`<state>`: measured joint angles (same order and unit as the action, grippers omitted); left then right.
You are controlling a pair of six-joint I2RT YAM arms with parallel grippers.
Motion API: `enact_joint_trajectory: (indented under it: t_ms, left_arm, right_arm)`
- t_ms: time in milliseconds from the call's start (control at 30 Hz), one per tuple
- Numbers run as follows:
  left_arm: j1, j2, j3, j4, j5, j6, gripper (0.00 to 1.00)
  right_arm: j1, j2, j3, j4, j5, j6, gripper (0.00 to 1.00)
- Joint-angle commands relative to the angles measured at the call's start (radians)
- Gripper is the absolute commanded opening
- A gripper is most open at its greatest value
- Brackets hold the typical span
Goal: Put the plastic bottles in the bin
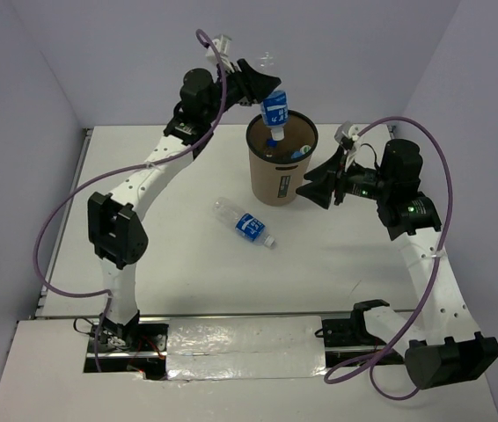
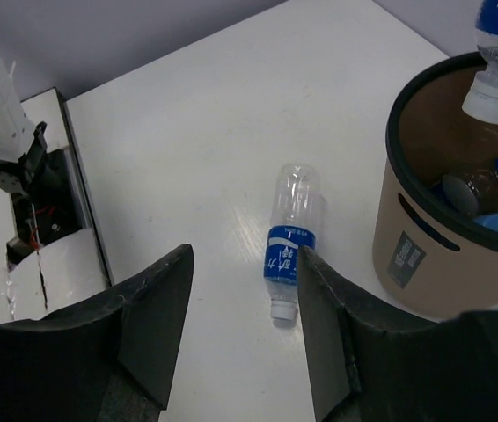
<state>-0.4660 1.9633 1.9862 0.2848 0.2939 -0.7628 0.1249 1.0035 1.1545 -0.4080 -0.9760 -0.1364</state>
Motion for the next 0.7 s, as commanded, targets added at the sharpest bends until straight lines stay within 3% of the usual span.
enact_joint_trajectory:
  t_ms: [0,133,267,300,367,667]
  left_arm:
    - [-0.032,0.022,0.056,-0.005,-0.081,0.147,0.01]
    - [-0.059,0.022,0.031,-0.062,-0.16,0.239,0.27]
    - [-0.075,0.028,0.043,-0.139,-0.182,0.264,0.63]
    - [-0.077,0.028,0.045,-0.16,-0.176,0.26,0.68]
    - [-0.079,0.028,0.051,-0.176,-0.162,0.244,0.75]
    - [-0.08,-0.036,0.095,-0.242,-0.134,0.246,0.91]
  right_arm:
    - [-0.021,-0.014,-0.01,0.046,0.022,0.031,0.58]
    - [-0.025,0.004,-0.019,0.055,0.037,0.028,0.62]
    - [-0.025,0.049,-0.006,0.011,0.053,-0.02,0.66]
    - [-0.025,0.076,0.0,-0.006,0.054,-0.05,0.67]
    - [-0.021,0.121,0.03,-0.061,0.054,-0.095,0.68]
    - [0.114,0.24,0.163,-0.264,0.135,-0.244,0.79]
